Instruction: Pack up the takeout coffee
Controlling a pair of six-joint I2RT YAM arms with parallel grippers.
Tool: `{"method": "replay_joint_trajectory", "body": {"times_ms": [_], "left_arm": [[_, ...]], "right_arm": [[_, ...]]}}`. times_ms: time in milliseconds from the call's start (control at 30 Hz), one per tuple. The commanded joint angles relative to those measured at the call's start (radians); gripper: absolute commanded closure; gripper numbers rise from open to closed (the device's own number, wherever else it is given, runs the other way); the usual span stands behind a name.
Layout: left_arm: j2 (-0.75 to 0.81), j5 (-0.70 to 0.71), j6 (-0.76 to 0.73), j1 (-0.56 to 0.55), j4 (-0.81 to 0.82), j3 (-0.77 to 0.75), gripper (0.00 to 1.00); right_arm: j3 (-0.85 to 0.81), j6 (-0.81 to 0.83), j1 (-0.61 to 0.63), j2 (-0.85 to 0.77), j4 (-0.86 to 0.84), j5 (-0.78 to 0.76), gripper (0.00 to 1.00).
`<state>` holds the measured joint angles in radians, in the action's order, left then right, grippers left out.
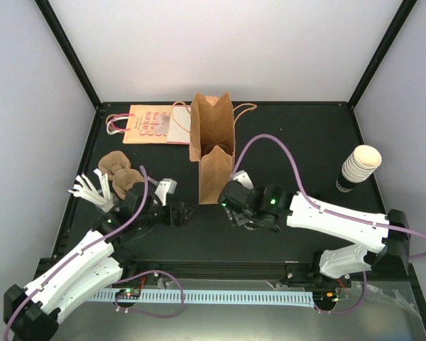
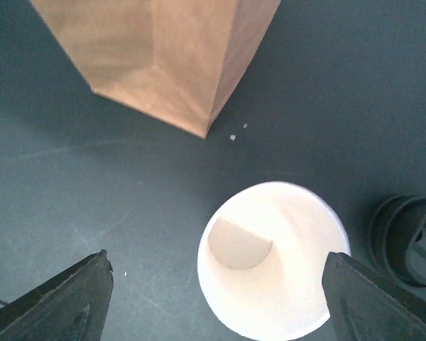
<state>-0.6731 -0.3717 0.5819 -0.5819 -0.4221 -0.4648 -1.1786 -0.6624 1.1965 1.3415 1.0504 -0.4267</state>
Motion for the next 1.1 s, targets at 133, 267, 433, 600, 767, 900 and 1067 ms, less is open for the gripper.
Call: {"method": "replay_joint_trajectory", "body": {"times_ms": [133, 267, 433, 600, 767, 900, 1067], "left_arm": [[0.082, 0.219, 0.002, 0.004, -0.131, -0.133, 0.01], [0.102, 0.235, -0.001, 0.005, -0.133, -0.142, 0.01], [0.114, 0.197, 0.001, 0.006, -0.086, -0.109, 0.01], [0.117, 0.16, -0.003, 0.005, -0.051, -0.079, 0.01], [0.108, 0.097, -0.003, 0.005, -0.017, -0.054, 0.01], [0.096, 0.064, -0.006, 0.005, -0.001, -0.036, 0.01], [0.092, 0.047, -0.009, 0.005, 0.029, -0.015, 0.01]], "right_arm": [[0.003, -0.008, -0.177, -0.152, -0.024, -0.046, 0.0], [0.106, 0.01, -0.393, -0.234, -0.074, 0.091, 0.0], [0.227, 0.069, -0.609, -0.218, -0.103, 0.215, 0.0], [0.294, 0.097, -0.732, -0.18, -0.157, 0.318, 0.0], [0.359, 0.094, -0.847, -0.175, -0.244, 0.444, 0.0], [0.417, 0.105, -0.922, -0.159, -0.328, 0.519, 0.0], [0.426, 0.112, -0.963, -0.116, -0.345, 0.487, 0.0]]}}
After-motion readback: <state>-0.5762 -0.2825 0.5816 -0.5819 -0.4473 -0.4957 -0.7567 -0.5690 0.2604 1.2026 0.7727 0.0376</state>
